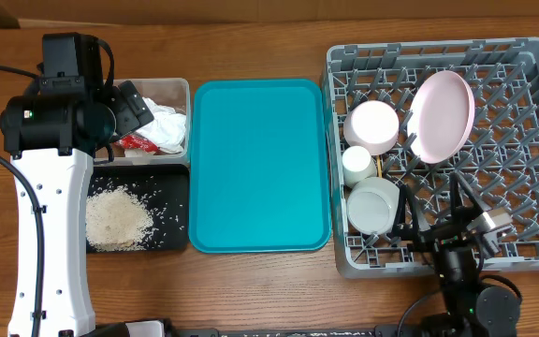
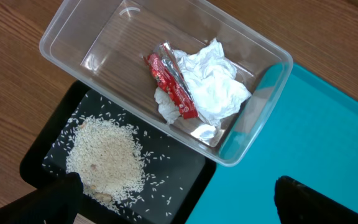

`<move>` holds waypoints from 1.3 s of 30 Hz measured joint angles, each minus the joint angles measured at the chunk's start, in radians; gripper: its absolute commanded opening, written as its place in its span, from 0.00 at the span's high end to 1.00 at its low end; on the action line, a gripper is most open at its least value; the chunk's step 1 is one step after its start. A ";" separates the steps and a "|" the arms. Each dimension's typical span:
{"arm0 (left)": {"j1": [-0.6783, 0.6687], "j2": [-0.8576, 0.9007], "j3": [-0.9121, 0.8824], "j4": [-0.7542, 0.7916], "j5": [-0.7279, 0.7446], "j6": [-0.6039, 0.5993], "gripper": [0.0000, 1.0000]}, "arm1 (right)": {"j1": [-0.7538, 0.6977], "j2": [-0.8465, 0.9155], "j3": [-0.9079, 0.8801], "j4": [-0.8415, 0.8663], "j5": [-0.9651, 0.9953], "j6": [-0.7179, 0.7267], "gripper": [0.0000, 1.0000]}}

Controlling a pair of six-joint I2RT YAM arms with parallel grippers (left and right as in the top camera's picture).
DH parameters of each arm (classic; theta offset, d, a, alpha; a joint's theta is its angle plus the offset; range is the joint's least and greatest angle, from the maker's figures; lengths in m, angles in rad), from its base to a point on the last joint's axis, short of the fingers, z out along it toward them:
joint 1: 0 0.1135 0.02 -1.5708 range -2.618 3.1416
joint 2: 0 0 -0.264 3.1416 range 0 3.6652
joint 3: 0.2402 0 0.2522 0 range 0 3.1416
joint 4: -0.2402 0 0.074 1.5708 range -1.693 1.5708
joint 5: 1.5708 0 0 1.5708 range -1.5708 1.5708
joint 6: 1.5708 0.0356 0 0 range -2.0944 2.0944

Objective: Sort waste into correct bins and load items into the dishwasher

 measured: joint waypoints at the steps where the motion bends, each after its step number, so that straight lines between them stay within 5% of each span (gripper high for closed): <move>1: 0.000 0.000 0.000 -0.001 0.000 0.000 0.00 | -0.001 -0.015 -0.018 0.001 0.000 0.000 0.00; 13: 0.000 0.000 0.000 0.000 0.000 0.000 0.00 | -0.021 -0.038 -0.105 -0.206 0.001 0.000 0.00; 24: 0.000 0.000 0.000 0.000 0.000 0.000 0.00 | -0.021 -0.038 -0.105 -0.206 0.000 -0.010 0.00; 31: 0.000 0.000 0.000 0.000 0.000 0.000 0.00 | -0.022 -0.038 -0.105 -0.201 -0.035 -0.255 0.00; 39: 0.000 0.000 0.000 0.000 0.000 0.000 0.00 | -0.061 -0.038 -0.105 -0.201 -0.048 -0.338 0.00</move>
